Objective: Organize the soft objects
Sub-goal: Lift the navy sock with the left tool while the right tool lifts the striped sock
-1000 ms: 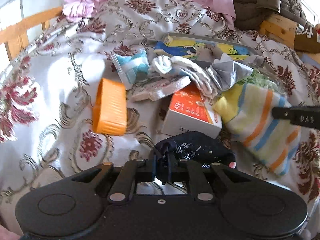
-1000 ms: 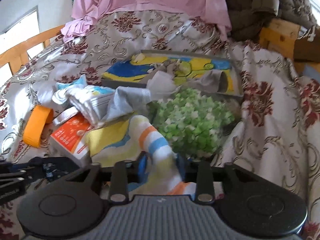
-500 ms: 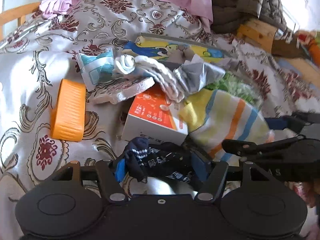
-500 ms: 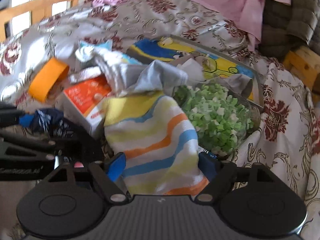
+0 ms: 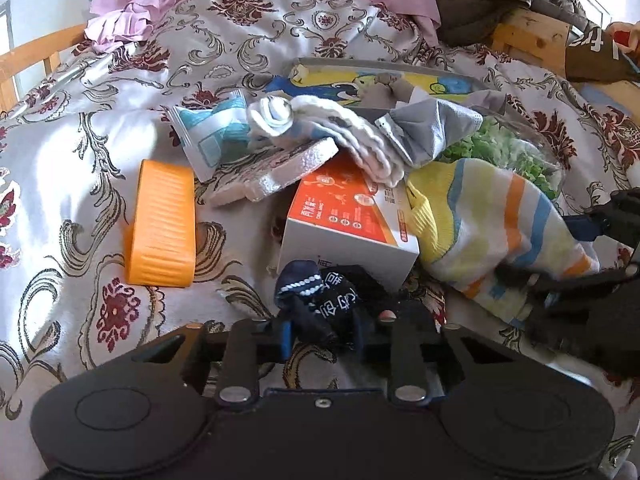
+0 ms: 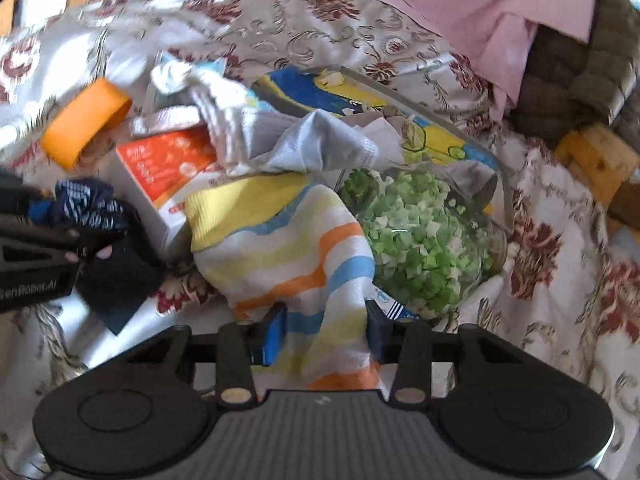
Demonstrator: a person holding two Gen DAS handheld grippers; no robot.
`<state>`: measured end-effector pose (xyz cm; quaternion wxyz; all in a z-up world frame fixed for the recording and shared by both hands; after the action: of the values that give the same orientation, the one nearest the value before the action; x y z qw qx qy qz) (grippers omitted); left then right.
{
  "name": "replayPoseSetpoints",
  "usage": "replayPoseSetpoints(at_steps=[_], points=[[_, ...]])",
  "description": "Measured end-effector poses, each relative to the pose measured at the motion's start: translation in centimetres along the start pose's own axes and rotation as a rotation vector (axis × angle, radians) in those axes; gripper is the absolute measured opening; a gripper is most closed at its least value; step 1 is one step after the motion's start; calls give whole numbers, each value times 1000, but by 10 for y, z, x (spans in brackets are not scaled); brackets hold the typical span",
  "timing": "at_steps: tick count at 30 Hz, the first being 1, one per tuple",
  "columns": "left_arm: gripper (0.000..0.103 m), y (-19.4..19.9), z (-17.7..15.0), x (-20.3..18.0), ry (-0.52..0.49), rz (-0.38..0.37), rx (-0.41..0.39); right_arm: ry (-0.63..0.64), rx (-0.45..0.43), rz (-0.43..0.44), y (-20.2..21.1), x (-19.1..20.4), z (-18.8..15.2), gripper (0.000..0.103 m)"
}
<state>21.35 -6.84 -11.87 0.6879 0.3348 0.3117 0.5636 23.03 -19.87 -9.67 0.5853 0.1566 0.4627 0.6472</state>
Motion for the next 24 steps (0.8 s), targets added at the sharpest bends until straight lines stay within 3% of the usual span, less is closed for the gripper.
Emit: replayPoseSetpoints(at_steps=[3,6,15,24], points=[[19,3,0,2,7,-8,-9,20,-9,1,4,1,-1,27],[14,9,-2,1,-11,-8,-37,35,-35,-4,11,4,-1,22],[11,38,-5,-6,-51,-9,-186,-2,-201,-55,49,-2,3,19],[11,68,-1,-3,1,-23,-274,-59,-395,-100,91,-15,11,19]])
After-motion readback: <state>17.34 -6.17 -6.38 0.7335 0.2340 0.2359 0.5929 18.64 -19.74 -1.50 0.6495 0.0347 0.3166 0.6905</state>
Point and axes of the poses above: each gripper's, at about its wrist camera, not at the fingertips, and y roughly against the way its jaws point, x to its left, z to its top, the point moved 5 cm from there along -y, roughly the way its jaws point, and after that the axes turned 10 degrees about x, right-handed, at the moved point
